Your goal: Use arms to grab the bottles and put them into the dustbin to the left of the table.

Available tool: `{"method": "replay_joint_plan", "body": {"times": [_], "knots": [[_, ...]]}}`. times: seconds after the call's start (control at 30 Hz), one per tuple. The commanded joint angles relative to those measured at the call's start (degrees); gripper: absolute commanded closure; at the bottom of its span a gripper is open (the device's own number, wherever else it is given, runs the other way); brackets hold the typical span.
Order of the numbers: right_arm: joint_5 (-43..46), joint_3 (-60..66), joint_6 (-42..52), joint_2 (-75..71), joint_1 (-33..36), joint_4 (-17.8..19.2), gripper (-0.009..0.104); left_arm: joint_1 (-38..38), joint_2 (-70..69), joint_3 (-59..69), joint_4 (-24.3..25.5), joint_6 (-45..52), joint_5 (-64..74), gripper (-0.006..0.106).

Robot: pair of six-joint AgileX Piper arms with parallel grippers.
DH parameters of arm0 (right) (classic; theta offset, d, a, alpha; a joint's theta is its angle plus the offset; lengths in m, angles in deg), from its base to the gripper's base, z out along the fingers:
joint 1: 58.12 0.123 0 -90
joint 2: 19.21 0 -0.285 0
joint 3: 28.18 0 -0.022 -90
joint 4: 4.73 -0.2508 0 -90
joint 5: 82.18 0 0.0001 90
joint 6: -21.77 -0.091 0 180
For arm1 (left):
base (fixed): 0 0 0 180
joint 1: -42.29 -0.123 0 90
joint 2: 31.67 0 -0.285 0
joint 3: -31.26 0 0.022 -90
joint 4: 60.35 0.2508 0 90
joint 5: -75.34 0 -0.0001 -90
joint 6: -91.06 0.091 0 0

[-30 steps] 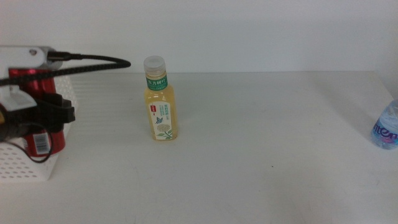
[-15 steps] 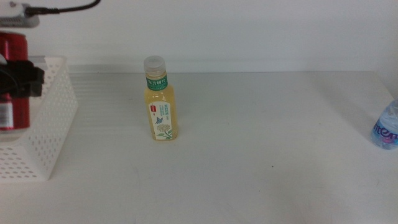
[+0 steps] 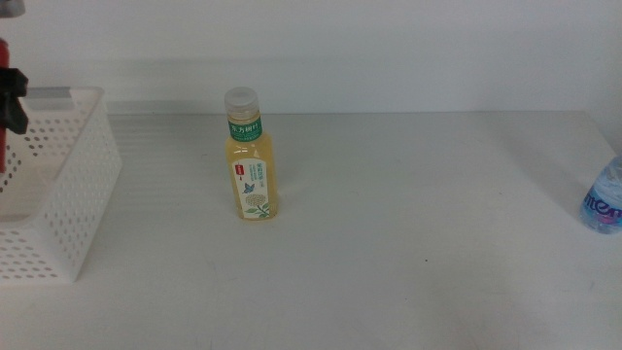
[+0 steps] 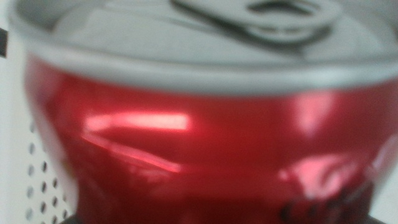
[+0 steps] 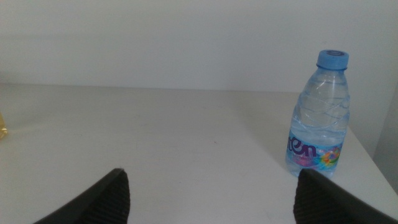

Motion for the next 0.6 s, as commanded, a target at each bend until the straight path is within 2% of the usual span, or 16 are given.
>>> {"method": "replay_joint_plan", "body": {"times": [0.0,0.37,0.57], "knots": [[4.35,-0.52,0.50,-1.56,-0.32,0.48,0.021,-1.33,-0.18,-4.24,-1.87,1.64,-2.02,0.105],[4.35,-0.52,0.50,-1.56,-0.32,0.48,0.021,-3.82,10.64,-5.75,-3.28,7.59,-3.75,0.105],[4.35,-0.52,0.50,-1.56,-0.32,0.48,0.021,-3.74,15.69,-5.75,-3.71,7.51,-5.12,0.105]]}}
